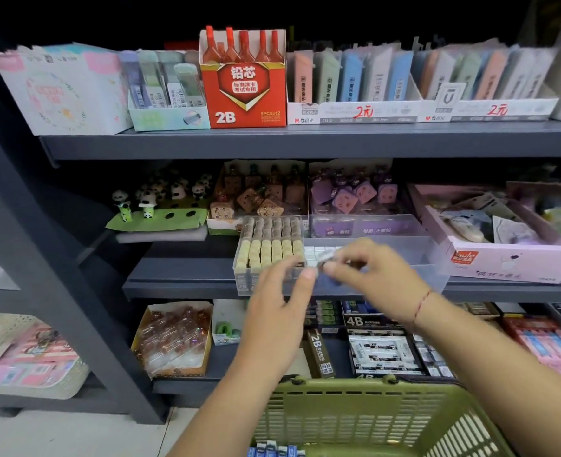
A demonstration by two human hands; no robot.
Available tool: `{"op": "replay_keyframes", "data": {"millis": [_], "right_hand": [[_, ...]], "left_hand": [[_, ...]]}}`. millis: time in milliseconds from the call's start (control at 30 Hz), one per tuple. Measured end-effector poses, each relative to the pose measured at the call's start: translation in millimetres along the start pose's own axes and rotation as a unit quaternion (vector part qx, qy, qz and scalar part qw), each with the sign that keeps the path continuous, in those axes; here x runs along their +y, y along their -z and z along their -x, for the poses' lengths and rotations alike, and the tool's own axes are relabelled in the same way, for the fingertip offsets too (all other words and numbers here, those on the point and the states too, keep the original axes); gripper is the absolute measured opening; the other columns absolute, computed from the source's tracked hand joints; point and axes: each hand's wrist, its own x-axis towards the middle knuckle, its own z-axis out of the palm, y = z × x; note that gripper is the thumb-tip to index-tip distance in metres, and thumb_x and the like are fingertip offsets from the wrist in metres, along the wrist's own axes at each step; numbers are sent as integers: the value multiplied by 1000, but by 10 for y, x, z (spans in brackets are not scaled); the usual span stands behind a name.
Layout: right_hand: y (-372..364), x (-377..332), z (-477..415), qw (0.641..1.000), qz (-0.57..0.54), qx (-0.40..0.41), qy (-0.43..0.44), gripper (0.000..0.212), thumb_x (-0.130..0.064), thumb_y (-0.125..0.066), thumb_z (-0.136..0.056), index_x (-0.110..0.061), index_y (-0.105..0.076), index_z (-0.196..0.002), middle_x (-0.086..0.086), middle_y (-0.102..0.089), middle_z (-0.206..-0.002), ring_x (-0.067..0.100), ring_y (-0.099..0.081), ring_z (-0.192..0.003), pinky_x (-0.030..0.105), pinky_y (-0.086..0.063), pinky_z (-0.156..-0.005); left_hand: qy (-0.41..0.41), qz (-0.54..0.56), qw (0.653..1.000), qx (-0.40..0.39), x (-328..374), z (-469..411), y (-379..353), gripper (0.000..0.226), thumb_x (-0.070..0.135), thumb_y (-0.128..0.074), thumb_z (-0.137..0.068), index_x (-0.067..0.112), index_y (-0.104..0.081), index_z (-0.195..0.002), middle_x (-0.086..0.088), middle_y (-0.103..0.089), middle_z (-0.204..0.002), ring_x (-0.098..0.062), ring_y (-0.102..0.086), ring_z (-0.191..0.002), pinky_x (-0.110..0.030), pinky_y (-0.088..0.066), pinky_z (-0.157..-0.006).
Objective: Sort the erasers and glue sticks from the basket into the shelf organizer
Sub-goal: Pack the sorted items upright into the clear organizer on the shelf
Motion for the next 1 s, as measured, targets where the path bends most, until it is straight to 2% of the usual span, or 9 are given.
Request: {"op": "replay_keyframes", "data": {"millis": [100, 167, 267, 433, 567, 667, 833, 900, 1000], "right_hand": [[230, 188, -267, 997, -17, 65, -25, 13, -17, -67, -87, -4, -69, -82, 19, -64, -81, 37, -55, -74, 38, -50, -80], [293, 250, -397, 998, 4, 55, -17, 5, -9, -68, -85, -11, -64, -84, 7, -58, -70, 23, -52, -64, 31, -47, -72], [273, 295, -521, 996, 83, 23, -4, 19, -8, -70, -83, -22, -58, -81, -4, -57, -71, 13, -54, -62, 29, -48, -69], [104, 313, -594, 982, 174, -71, 8, 6, -18, -69, -85, -19, -67, -80, -12, -62, -71, 3, -56, -65, 20, -45, -64], [-14, 307, -650, 979, 195, -62, -16, 11, -16, -64, -88, -8, -69, -81, -4, -67, -75, 2, -56, -63, 9, -40, -56], [-10, 313, -666, 988, 129, -59, -56, 15, -18, -65, -88, -8, -64, -76, 5, -72, -74, 8, -64, -60, 20, -51, -63], [96, 303, -610, 990, 37, -118, -71, 21, -26, -62, -92, -12, -61, -76, 3, -67, -81, 7, -64, -68, 24, -51, -73], [135, 288, -605, 988, 20, -133, -77, 24, -26, -59, -94, -9, -68, -80, 5, -70, -90, 8, -66, -79, 19, -52, -80], [166, 251, -604, 985, 1, -143, -95, 30, -27, -54, -96, -4, -70, -86, 4, -72, -95, 1, -66, -78, 12, -52, -77]], "left_hand": [[-40, -182, 982, 42, -184, -93, 72, 56, 53, -32, -97, 34, -25, -150, 17, -17, -157, 0, -8, -143, -25, -9, -117], [-26, -280, 960, 11, -304, -137, 71, 63, 57, -23, -97, 33, -8, -153, 14, 4, -161, -2, 12, -145, -28, 7, -119], [-16, -365, 931, -27, -414, -152, 42, 68, 61, -19, -95, 34, 2, -154, 11, 16, -160, -6, 25, -143, -30, 14, -116], [-5, -345, 938, -39, -420, -165, 51, 68, 60, -24, -96, 35, 2, -153, 13, 17, -159, -5, 27, -142, -31, 11, -117], [-4, -329, 943, -43, -427, -159, 51, 68, 59, -27, -97, 35, 1, -154, 14, 17, -159, -5, 27, -142, -30, 7, -117], [-3, -316, 947, -46, -425, -167, 51, 67, 59, -27, -97, 35, 0, -154, 14, 16, -159, -5, 26, -142, -30, 6, -117], [-4, -306, 951, -48, -428, -177, 39, 67, 59, -27, -96, 34, -1, -153, 13, 15, -160, -7, 27, -143, -30, 6, -118], [-3, -306, 951, -49, -430, -180, 37, 68, 59, -27, -96, 33, -1, -153, 12, 16, -160, -7, 27, -143, -30, 5, -118], [-2, -303, 952, -52, -430, -182, 36, 68, 59, -27, -96, 34, -1, -154, 13, 16, -160, -7, 27, -143, -32, 4, -118]]}}
